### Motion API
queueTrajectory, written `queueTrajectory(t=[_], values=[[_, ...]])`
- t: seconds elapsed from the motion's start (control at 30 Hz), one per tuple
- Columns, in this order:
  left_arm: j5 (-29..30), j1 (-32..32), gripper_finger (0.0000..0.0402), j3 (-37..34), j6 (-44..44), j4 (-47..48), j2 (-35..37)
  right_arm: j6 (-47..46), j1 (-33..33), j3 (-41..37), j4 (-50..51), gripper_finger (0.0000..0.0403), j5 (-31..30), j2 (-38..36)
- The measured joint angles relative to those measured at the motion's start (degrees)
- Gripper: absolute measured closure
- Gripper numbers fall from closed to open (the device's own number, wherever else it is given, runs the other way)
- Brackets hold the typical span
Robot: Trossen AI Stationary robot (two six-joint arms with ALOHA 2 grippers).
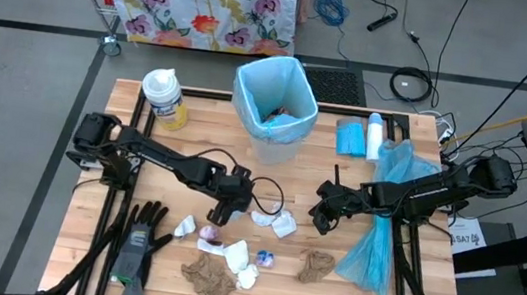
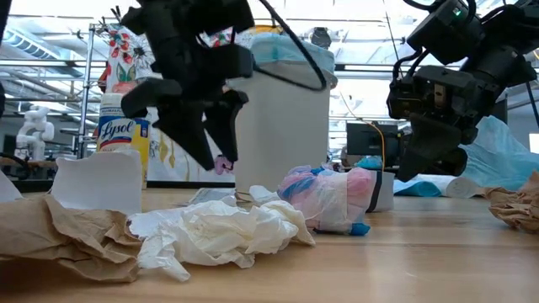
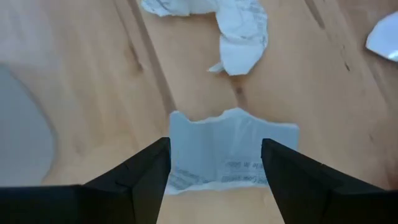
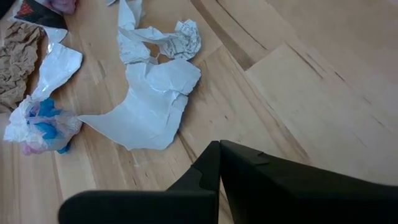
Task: Place trash/remove bag and relplace
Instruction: Put the gray paper into the trash bin
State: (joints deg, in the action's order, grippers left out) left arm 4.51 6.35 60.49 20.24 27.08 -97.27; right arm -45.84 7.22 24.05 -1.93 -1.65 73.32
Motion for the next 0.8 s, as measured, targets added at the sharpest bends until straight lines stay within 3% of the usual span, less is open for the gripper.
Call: queueTrajectory(t=[0.2,0.53,0.67,0.8], values=[[1.8,-0.3,0.015,0.0,-0.4,-2.7,-3.8,0.0,0.0,0.0,0.0,0.0403,-0.2,0.0],[-6.1,-1.2,0.0162,0.4,-7.3,-3.4,-11.9,-1.3,0.0,0.0,0.0,0.0403,-0.3,0.0],[-9.5,-1.2,0.0223,0.6,-13.5,-3.8,-13.8,-1.3,0.0,0.0,0.0,0.0403,-0.2,0.0],[-10.7,-0.9,0.0333,0.6,-14.0,-3.7,-13.9,-1.3,0.0,0.0,0.0,0.0403,-0.2,0.0]])
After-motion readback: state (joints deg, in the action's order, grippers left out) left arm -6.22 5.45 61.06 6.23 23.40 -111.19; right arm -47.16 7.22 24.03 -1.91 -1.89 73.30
